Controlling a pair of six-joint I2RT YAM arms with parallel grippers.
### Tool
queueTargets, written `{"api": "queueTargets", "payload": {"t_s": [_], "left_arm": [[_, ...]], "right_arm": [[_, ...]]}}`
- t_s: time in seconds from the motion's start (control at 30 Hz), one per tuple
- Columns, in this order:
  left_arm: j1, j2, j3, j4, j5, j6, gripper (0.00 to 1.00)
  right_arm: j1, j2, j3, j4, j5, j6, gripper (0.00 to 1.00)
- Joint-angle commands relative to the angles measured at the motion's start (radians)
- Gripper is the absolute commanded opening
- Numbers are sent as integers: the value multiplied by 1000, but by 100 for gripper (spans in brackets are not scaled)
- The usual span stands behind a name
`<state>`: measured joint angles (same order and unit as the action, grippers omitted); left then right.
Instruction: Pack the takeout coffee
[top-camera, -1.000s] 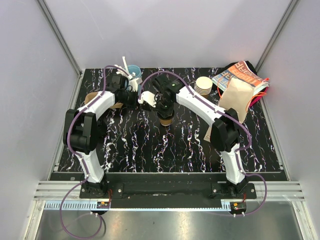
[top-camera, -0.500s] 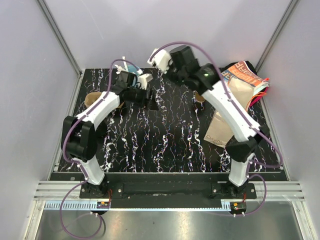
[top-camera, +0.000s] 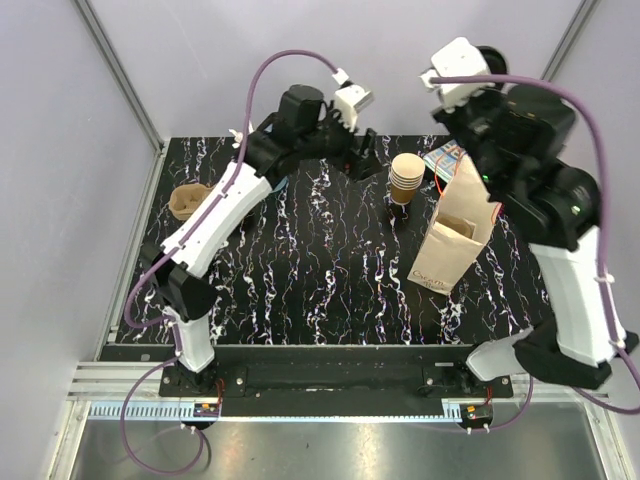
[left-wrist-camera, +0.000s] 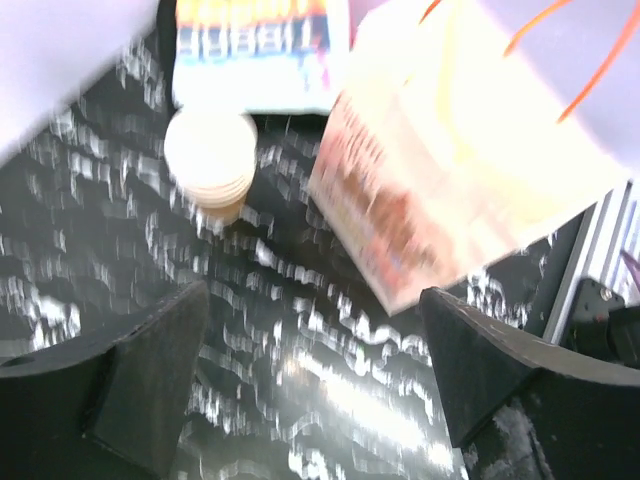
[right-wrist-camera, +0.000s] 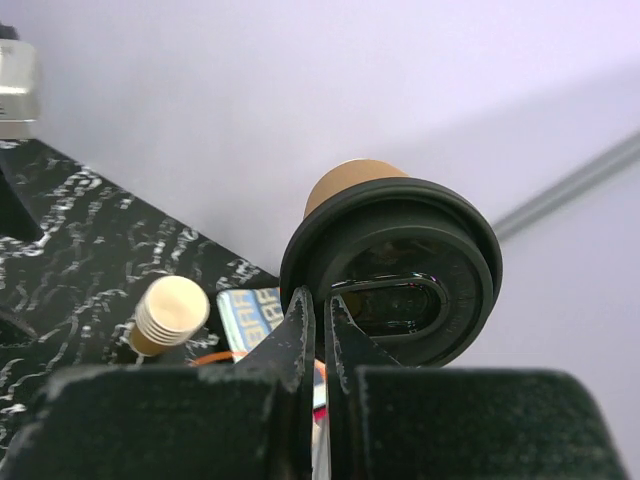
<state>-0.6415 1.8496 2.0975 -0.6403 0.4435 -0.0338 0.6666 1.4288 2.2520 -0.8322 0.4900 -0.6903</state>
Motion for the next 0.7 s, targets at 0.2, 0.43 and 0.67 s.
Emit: {"api": "queueTargets", "payload": {"t_s": [0.2, 0.43, 0.67], "left_arm": [[-147, 215, 263, 106, -190, -67, 91], [-176, 299, 280, 200, -201, -106, 87], [-187, 326, 318, 225, -112, -144, 82]], "right_arm": [[-133, -274, -169, 74, 53, -11, 0], [-197, -416, -308, 110, 38, -2, 0], [-214, -469, -399, 142, 36, 9, 0]]}}
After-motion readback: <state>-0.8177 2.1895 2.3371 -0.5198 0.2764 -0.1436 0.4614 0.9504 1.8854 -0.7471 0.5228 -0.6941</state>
